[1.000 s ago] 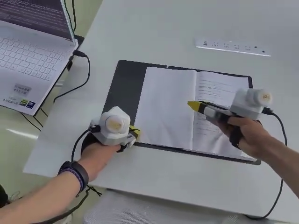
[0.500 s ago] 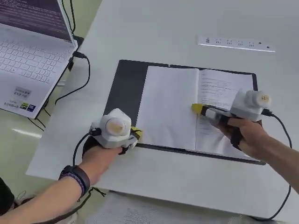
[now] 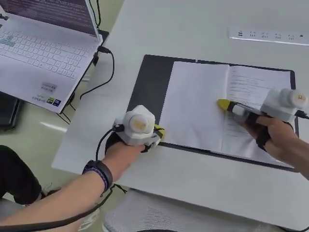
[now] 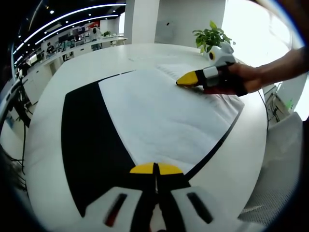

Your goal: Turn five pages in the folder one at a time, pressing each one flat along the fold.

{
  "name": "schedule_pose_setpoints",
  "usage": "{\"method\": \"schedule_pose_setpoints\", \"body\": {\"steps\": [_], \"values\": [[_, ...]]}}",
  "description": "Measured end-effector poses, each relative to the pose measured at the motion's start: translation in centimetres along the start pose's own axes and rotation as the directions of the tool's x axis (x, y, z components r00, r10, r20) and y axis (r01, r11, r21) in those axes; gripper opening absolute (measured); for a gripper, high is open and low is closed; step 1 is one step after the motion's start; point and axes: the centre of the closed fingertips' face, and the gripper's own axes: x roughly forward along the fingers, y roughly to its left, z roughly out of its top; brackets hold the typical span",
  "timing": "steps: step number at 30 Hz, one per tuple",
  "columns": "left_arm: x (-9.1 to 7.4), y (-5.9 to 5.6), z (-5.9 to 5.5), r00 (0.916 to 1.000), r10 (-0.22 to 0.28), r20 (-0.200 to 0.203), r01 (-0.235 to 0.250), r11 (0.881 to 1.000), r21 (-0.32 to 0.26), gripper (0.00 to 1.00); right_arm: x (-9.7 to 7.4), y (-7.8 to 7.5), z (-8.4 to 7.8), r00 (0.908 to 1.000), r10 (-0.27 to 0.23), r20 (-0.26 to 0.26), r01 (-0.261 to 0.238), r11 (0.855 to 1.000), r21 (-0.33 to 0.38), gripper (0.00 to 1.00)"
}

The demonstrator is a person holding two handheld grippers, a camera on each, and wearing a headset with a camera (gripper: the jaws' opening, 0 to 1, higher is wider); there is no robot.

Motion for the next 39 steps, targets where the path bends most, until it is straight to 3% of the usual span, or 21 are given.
{"method": "schedule_pose_setpoints", "body": {"steps": [3, 11, 15, 20, 25, 28, 39], "values": [[0.0, 0.0, 0.0, 1.0000, 0.001, 0.000, -0.001, 1.000, -0.003, 0.00, 0.3, -0.6, 0.9, 0.9991, -0.021, 0.037, 0.021, 1.000, 0.004, 0.00], [0.0, -0.1, 0.1, 1.0000, 0.000, -0.005, 0.000, 1.000, 0.004, 0.00, 1.5, -1.8, 2.6, 0.9978, -0.032, 0.058, 0.030, 0.999, 0.031, 0.00], [0.0, -0.2, 0.2, 0.9999, 0.004, -0.011, -0.004, 1.000, 0.007, 0.00, 2.2, -3.5, 3.4, 0.9967, -0.026, 0.077, 0.022, 0.998, 0.051, 0.00], [0.0, -0.1, 0.2, 0.9997, 0.009, -0.022, -0.009, 1.000, 0.015, 0.00, 2.5, -3.1, 4.1, 0.9954, -0.030, 0.091, 0.026, 0.999, 0.042, 0.00], [0.1, -0.2, 0.2, 0.9997, 0.007, -0.022, -0.006, 1.000, 0.018, 0.00, 3.5, -4.0, 5.3, 0.9941, -0.048, 0.097, 0.045, 0.998, 0.033, 0.00], [0.0, -0.1, 0.2, 0.9998, 0.008, -0.020, -0.008, 1.000, 0.010, 0.00, 3.6, -3.4, 5.8, 0.9931, -0.059, 0.102, 0.057, 0.998, 0.026, 0.00], [0.0, -0.1, 0.2, 0.9997, -0.002, -0.023, 0.003, 1.000, 0.019, 0.00, 4.3, -4.3, 7.4, 0.9830, -0.074, 0.168, 0.064, 0.996, 0.065, 0.00]]}}
